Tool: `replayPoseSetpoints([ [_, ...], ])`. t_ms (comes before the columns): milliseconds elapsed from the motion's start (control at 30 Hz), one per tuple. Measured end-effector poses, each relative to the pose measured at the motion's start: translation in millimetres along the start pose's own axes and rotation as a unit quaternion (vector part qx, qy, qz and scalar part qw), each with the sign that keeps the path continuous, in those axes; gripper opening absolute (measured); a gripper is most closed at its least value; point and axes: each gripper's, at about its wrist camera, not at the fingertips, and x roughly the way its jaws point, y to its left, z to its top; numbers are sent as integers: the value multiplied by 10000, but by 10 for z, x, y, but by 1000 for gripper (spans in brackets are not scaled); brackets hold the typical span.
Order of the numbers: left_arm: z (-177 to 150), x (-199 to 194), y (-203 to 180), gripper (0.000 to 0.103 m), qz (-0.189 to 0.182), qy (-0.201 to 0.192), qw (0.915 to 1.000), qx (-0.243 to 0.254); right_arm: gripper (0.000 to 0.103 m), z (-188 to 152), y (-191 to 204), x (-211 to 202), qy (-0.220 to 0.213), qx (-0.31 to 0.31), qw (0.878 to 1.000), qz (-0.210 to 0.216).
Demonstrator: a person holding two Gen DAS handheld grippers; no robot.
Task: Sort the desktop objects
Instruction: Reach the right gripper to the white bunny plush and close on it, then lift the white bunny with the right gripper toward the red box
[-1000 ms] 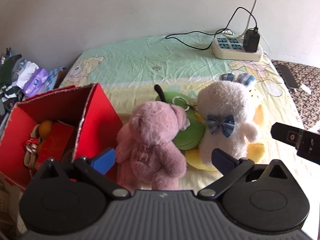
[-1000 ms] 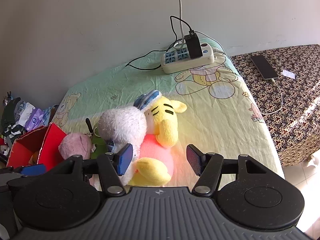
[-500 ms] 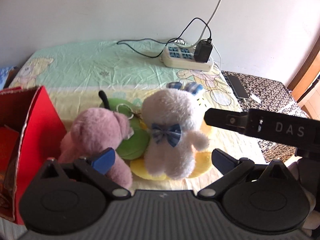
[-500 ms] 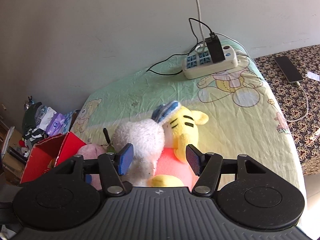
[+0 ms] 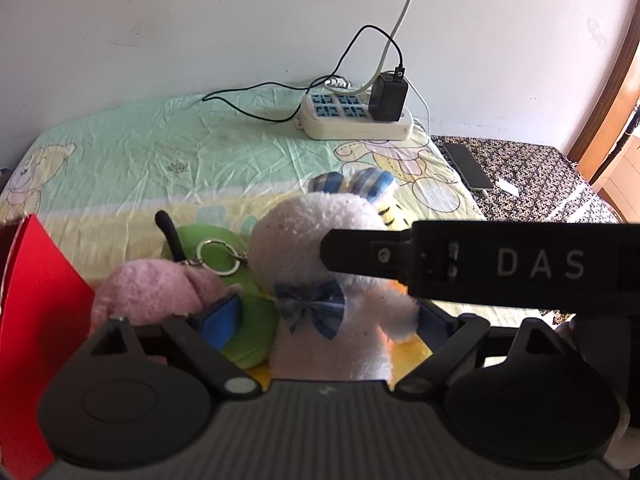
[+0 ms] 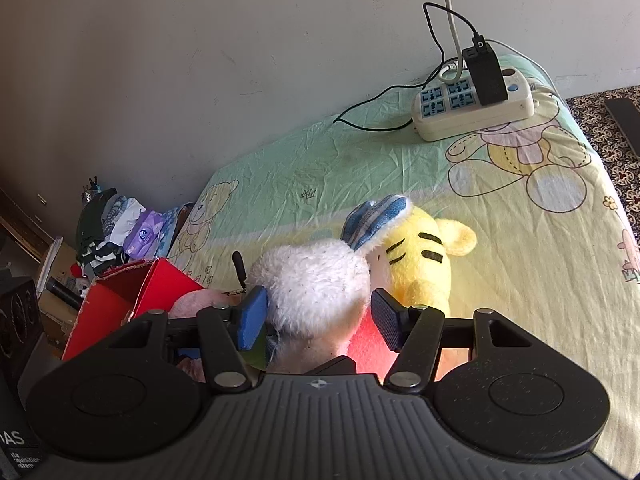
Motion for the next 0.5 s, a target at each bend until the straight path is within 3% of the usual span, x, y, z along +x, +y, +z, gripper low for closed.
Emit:
replayPoseSetpoints([
  [100, 33, 24, -17, 68, -170, 36, 9998, 26, 57, -7, -40, 34, 119, 169, 9996, 203],
  [233, 34, 50, -45, 67, -90, 16, 9999, 75, 46, -42, -46, 29, 156, 230, 9991, 308],
  [500, 0, -188, -58, 57, -249, -94, 9996, -10, 44, -61, 25, -134, 119, -52, 9997, 183],
])
